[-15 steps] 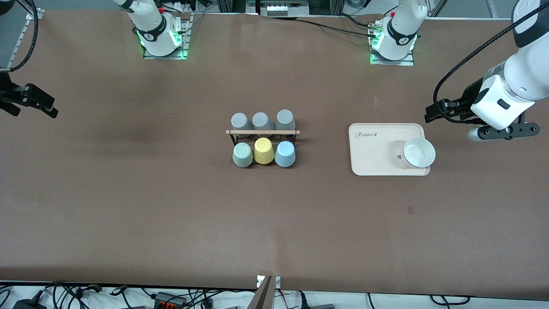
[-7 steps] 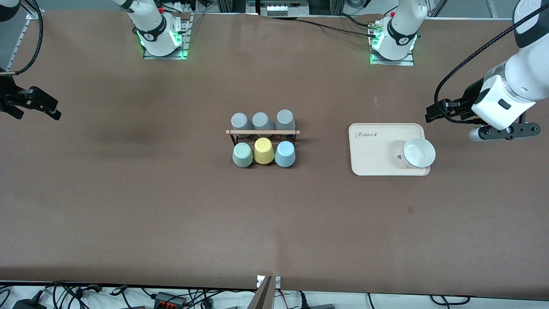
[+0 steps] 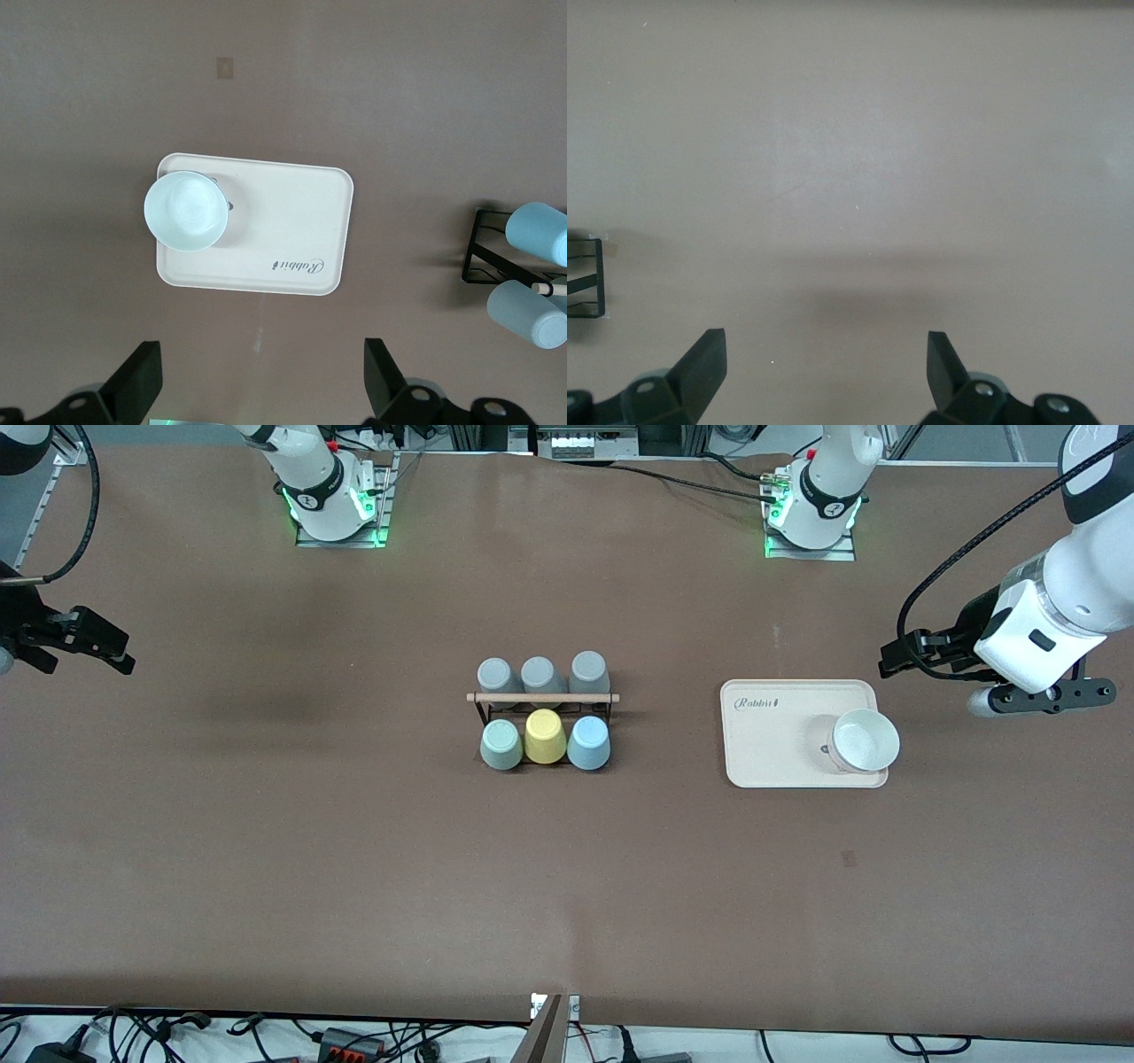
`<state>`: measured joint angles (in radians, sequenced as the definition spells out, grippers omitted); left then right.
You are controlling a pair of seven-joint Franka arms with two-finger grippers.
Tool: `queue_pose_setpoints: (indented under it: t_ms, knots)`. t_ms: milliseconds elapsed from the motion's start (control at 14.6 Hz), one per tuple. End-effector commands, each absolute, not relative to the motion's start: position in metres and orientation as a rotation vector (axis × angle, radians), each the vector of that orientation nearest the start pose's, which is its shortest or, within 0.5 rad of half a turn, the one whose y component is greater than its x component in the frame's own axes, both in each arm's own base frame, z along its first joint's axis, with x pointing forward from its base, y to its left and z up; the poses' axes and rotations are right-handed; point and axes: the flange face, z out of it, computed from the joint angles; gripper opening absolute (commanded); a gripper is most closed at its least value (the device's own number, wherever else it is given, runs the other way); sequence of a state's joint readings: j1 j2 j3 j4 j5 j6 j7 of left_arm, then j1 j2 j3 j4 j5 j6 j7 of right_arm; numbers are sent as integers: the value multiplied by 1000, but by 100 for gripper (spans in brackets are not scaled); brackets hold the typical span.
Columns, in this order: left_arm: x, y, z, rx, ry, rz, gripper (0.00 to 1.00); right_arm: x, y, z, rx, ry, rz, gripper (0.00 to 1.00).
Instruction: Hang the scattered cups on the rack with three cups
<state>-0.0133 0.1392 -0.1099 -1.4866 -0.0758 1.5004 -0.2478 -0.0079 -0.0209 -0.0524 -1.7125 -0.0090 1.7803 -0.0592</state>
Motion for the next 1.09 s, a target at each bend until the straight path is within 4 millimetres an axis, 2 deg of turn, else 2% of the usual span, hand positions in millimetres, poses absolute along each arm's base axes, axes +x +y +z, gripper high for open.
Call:
queue_pose_setpoints:
  t_ms: [0,342,1025]
  knots:
    - [579,-73,583,-3183,-167,222,100,566,-41,591,-3159,-11,-136,100]
    - [579,-73,583,-3183,-167,222,100,564,-34,590,-3159,-23,-112,100]
    - [579,-73,583,-3184,-167,220,100,564,-35,587,-3160,-28,-102,100]
